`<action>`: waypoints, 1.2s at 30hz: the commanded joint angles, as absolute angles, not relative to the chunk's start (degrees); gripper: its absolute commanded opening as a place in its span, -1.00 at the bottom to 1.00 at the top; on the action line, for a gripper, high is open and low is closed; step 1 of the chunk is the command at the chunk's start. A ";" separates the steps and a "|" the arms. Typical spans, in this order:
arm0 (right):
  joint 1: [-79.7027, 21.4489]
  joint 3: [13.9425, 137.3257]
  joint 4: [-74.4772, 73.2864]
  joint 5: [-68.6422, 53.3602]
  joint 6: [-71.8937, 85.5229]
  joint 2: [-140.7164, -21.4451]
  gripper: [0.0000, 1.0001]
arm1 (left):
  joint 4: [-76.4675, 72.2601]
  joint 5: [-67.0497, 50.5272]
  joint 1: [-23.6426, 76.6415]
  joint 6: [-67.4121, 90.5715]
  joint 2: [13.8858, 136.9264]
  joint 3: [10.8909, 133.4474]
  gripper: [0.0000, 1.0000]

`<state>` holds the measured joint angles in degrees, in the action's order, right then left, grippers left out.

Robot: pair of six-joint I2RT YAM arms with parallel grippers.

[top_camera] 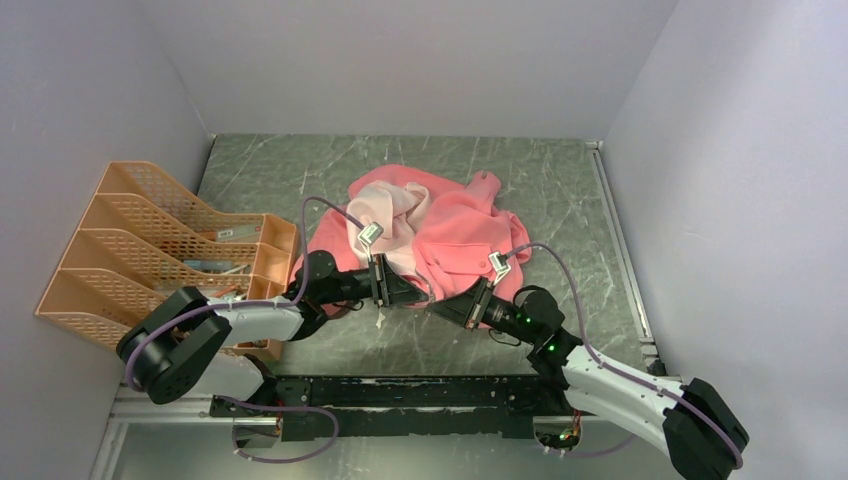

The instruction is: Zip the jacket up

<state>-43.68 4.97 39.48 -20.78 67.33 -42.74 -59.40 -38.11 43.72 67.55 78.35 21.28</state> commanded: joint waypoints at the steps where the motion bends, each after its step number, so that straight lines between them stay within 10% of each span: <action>1: -44.39 3.91 42.42 -20.63 67.63 -42.95 -0.58 | -63.90 -38.10 44.52 68.33 78.81 21.33 -0.84; 14: -45.59 4.48 40.20 -19.86 66.80 -41.91 -1.00 | -64.72 -37.89 44.62 68.82 79.28 20.88 -0.84; 36: -44.59 17.09 26.16 -10.12 65.28 -38.78 -1.00 | -51.54 -39.54 46.56 60.14 74.48 22.00 -0.84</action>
